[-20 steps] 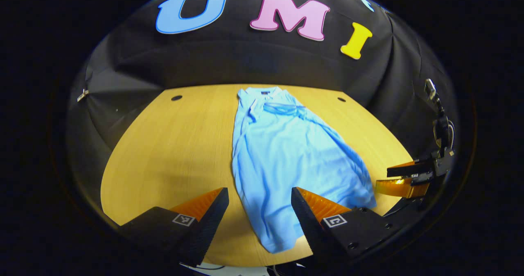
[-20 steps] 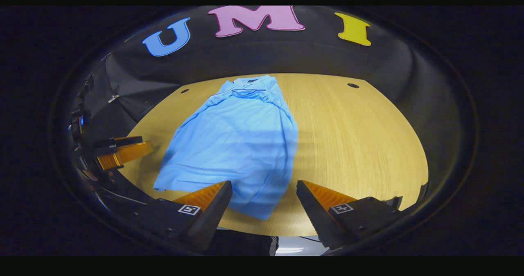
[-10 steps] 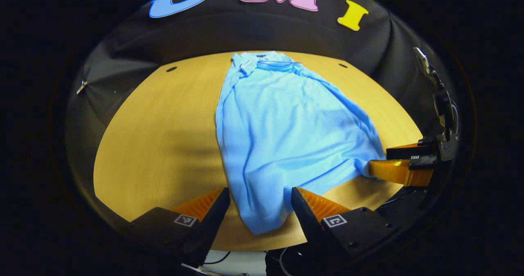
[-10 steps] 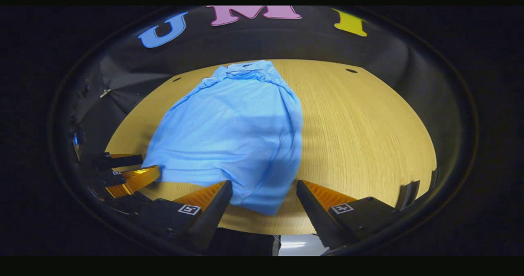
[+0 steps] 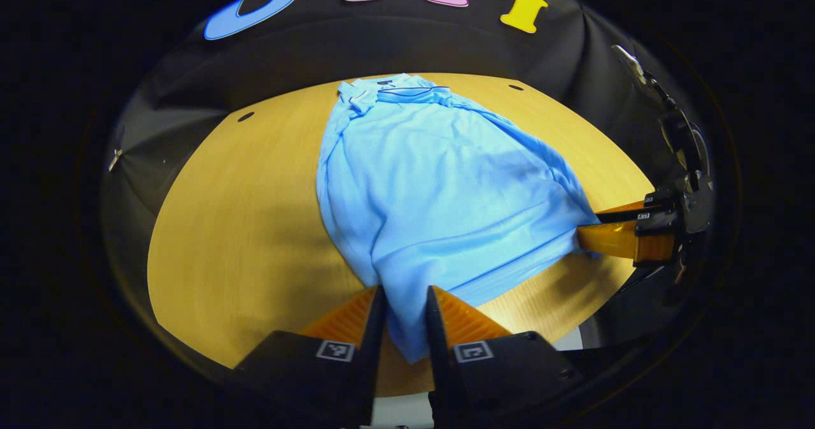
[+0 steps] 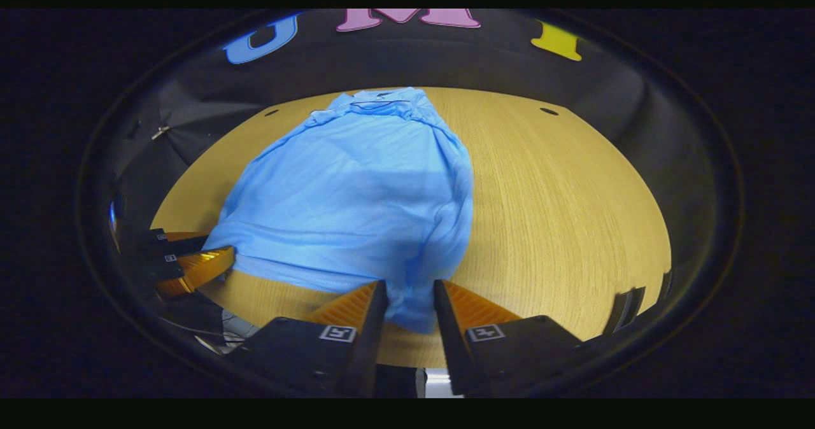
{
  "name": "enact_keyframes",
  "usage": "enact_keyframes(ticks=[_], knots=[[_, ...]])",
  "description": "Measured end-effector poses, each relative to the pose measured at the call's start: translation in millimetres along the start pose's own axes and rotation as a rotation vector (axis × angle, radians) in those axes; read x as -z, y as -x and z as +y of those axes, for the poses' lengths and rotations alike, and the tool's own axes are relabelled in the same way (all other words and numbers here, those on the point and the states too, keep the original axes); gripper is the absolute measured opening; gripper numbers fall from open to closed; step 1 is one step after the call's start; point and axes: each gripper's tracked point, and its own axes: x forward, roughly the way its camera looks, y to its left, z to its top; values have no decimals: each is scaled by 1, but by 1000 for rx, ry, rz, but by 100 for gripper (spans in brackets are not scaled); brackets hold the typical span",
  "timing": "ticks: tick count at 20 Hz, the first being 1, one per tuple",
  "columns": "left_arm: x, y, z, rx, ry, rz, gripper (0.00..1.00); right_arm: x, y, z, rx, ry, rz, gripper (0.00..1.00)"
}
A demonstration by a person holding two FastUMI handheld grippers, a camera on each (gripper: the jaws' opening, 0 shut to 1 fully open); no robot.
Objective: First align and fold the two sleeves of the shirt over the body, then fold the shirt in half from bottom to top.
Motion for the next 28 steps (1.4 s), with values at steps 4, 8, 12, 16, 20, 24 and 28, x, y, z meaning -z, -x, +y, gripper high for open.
enact_keyframes(ticks=[4,8,12,16,20,24,28], knots=[[-5,-4,-4,14,50,16,13,0,-1,0,-26,35,45,27],[-7,-2,-5,65,82,42,7,-2,-3,0,-61,13,45,8],[-8,-2,-5,80,107,37,7,-2,-2,0,-97,39,61,7],[-11,-4,-5,76,115,63,6,-5,-3,-1,-100,50,77,7],[-29,4,-5,86,130,76,6,-28,1,-1,-106,63,57,6],[-87,16,7,86,148,-3,6,-85,8,-3,-114,49,-23,6],[-151,19,23,78,111,-73,6,-162,12,-3,-122,39,-123,7]])
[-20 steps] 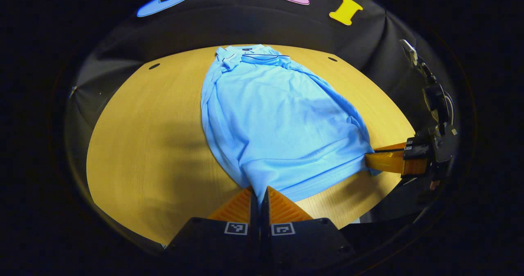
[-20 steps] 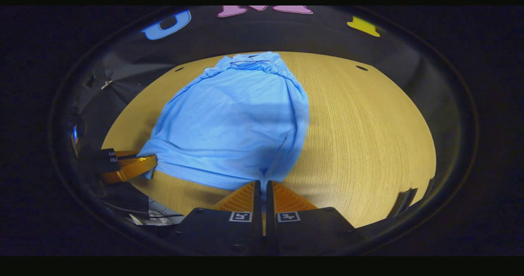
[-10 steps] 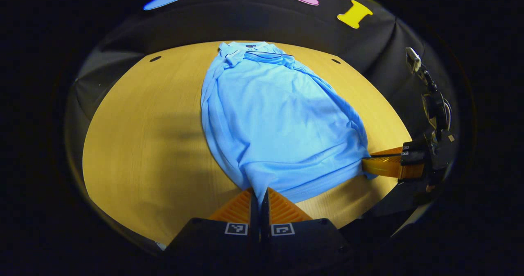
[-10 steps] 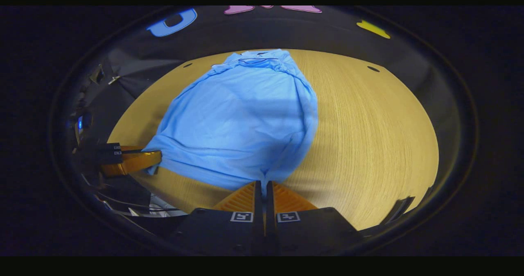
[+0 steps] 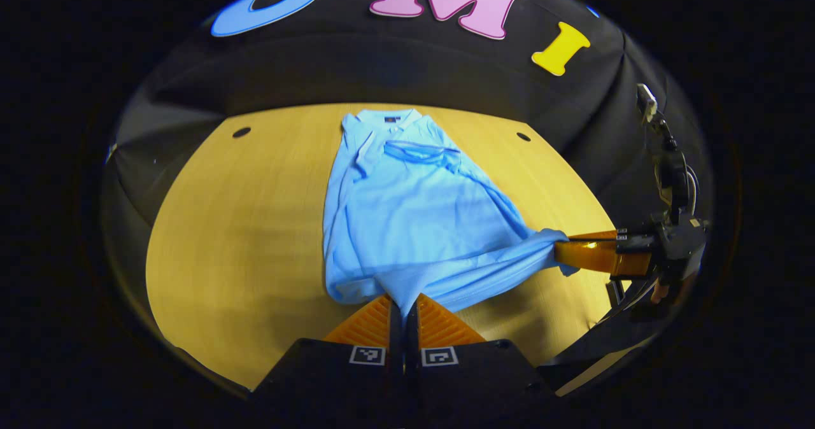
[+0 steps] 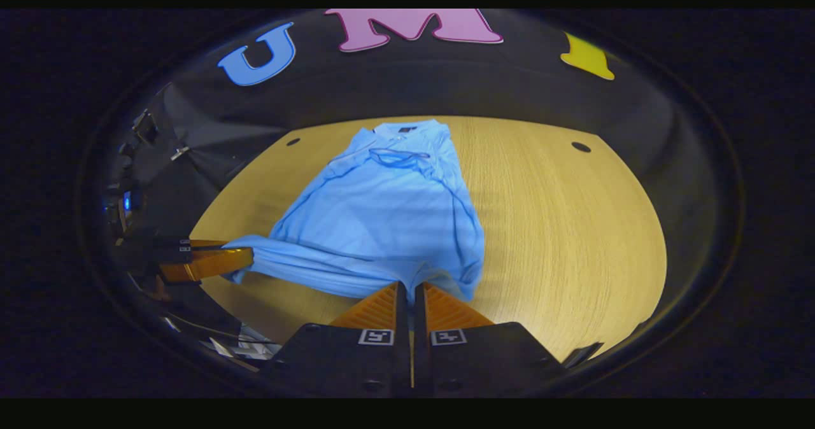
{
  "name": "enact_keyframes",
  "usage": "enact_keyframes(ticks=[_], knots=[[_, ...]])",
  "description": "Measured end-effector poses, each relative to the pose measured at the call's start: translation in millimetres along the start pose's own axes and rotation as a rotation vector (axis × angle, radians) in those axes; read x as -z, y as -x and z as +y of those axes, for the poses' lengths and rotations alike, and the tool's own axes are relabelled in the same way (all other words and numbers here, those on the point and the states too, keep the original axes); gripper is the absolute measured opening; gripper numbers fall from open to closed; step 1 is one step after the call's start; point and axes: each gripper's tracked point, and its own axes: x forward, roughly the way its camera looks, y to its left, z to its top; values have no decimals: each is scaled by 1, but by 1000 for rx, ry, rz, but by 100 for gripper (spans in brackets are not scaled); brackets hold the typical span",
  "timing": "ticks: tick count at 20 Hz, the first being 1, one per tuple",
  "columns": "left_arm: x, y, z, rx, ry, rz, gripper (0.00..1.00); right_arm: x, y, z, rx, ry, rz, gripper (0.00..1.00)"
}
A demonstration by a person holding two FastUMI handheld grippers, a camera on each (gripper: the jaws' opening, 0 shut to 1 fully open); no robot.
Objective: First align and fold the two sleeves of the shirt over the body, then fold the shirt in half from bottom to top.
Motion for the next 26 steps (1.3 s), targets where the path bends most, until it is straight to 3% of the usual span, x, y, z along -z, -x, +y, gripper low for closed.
enact_keyframes(ticks=[2,3,4,7,8,12,13,15,17,19,20,21,26], knots=[[-37,-3,5,-1,-9,-39,6,-41,-7,-3,-2,18,-47,7],[-60,-5,8,-3,-10,-63,6,-62,-11,-5,-3,21,-74,0],[-81,-7,11,-1,-8,-85,6,-82,-16,-7,-2,23,-103,6],[-148,-20,24,2,20,-161,6,-143,-35,-13,6,27,-191,6],[-170,-28,35,-5,20,-179,6,-165,-44,-15,8,29,-218,3],[-235,-70,58,-41,-10,-232,6,-233,-83,-24,10,58,-302,6],[-252,-82,61,-47,-15,-243,6,-249,-94,-29,18,61,-320,0],[-279,-107,69,-60,-25,-267,6,-277,-119,-36,22,50,-343,6],[-302,-134,80,-70,-46,-276,6,-300,-145,-46,31,54,-356,0],[-323,-158,90,-83,-71,-293,6,-317,-170,-53,41,76,-367,12],[-332,-170,95,-87,-76,-306,6,-326,-183,-57,51,89,-372,0],[-339,-186,100,-89,-82,-311,6,-331,-197,-62,58,98,-373,12],[-334,-265,127,-134,-116,-303,11,-326,-273,-83,120,139,-365,12]])
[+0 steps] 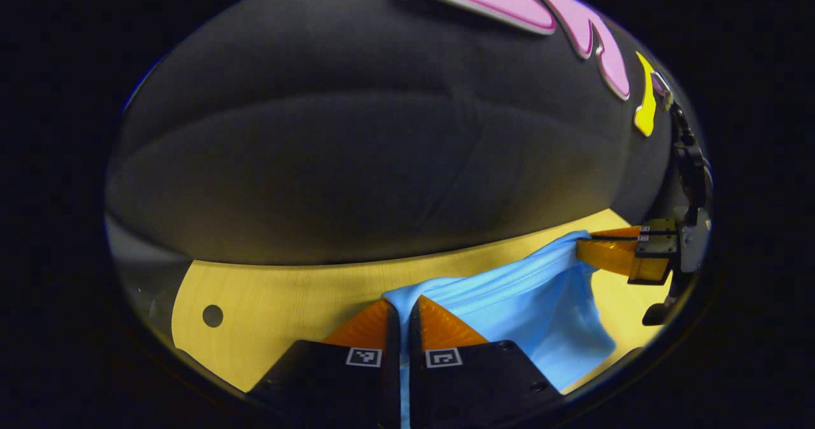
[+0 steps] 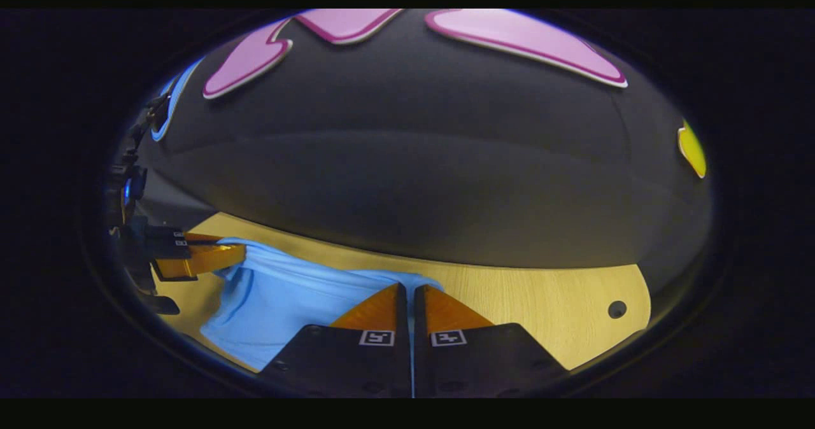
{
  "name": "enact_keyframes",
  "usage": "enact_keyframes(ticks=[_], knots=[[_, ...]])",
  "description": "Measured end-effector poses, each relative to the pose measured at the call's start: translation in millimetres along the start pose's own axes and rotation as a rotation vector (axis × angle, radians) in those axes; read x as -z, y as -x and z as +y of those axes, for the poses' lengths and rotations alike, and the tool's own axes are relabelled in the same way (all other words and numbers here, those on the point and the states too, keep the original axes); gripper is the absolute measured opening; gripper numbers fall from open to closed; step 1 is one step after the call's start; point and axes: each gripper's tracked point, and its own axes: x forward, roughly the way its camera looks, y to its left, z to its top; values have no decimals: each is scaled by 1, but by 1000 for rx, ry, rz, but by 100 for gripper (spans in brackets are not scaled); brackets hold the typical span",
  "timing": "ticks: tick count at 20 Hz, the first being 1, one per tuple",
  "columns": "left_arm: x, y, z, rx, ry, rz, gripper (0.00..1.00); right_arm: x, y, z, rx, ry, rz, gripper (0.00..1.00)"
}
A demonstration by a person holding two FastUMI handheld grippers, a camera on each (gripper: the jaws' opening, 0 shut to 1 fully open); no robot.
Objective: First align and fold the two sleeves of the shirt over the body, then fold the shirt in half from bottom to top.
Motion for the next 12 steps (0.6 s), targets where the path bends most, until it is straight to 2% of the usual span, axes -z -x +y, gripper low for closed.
enact_keyframes(ticks=[1,3,4,5,7,8,9,12], knots=[[7,-10,6,-29,-7,5,11,8,-2,-2,24,24,15,12],[16,-16,20,-103,-21,9,21,17,-4,0,49,45,41,5],[14,-10,21,-104,-30,-8,37,20,-2,4,47,41,47,23],[9,-2,17,-85,-35,-31,53,20,1,4,60,42,42,34],[-5,19,13,-73,-36,-101,84,11,18,-2,77,47,-17,73],[-14,39,12,-91,-43,-150,100,9,30,-3,87,55,-46,86],[-25,59,11,-108,-47,-202,99,5,49,-4,94,63,-74,94],[-43,130,1,-128,-41,-323,99,-5,96,0,131,78,-145,98]])
